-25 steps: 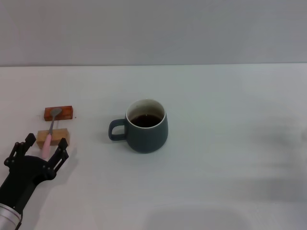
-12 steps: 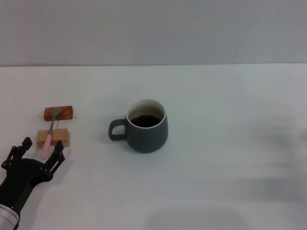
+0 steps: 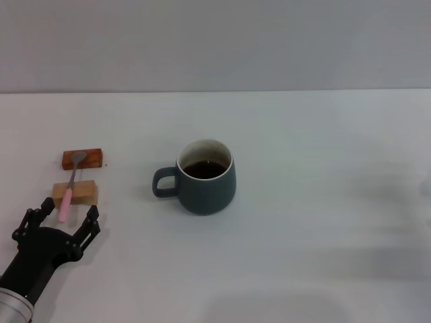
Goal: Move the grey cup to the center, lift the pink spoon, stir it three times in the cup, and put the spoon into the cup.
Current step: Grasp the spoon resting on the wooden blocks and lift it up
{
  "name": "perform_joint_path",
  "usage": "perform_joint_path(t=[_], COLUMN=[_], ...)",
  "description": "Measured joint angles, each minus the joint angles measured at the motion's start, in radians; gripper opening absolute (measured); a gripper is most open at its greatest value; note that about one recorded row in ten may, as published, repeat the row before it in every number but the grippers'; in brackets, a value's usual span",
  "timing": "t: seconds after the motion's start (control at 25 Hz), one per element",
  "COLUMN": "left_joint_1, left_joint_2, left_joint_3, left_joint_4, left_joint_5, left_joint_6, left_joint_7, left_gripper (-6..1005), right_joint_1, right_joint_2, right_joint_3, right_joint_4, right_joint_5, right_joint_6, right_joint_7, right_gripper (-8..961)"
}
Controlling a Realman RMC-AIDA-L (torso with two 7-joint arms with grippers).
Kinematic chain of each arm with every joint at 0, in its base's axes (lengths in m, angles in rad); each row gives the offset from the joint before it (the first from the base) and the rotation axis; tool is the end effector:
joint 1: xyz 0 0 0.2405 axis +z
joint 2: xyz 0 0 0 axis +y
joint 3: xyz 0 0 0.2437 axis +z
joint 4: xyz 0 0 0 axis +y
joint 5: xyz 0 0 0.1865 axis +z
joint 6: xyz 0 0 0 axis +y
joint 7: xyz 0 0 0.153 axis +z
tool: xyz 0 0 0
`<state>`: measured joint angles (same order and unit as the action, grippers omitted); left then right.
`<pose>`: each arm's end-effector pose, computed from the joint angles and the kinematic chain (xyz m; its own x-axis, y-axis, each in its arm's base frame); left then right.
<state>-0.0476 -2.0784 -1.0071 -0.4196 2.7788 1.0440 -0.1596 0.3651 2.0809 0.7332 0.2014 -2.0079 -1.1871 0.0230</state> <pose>-0.3308 0.2272 -0.0386 0.7077 0.1608 0.6880 0.7047 -0.2310 -0.6709 0.3265 0.3042 0.0160 0.7197 0.0339 -0.6935 -0.6943 0.0395 -0.7186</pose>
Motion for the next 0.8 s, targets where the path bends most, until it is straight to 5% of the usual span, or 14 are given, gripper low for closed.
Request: perform_joint_path(t=[0.8], left_joint_1=[-0.021], left_joint_2=[0.000], left_joint_3=[0.059], left_joint_4=[0.001], left_joint_5=[-0.091], left_joint_6=[-0.003], left_joint_7=[0.081], left_gripper=[724], right_joint_1=[0.006], right_joint_2=[-0.001], right_joint_3=[0.006], right_joint_4=[-0.010], right_joint_5=[0.000], right_joint_6=[0.000], right_joint_7=[0.000], right_gripper=[0])
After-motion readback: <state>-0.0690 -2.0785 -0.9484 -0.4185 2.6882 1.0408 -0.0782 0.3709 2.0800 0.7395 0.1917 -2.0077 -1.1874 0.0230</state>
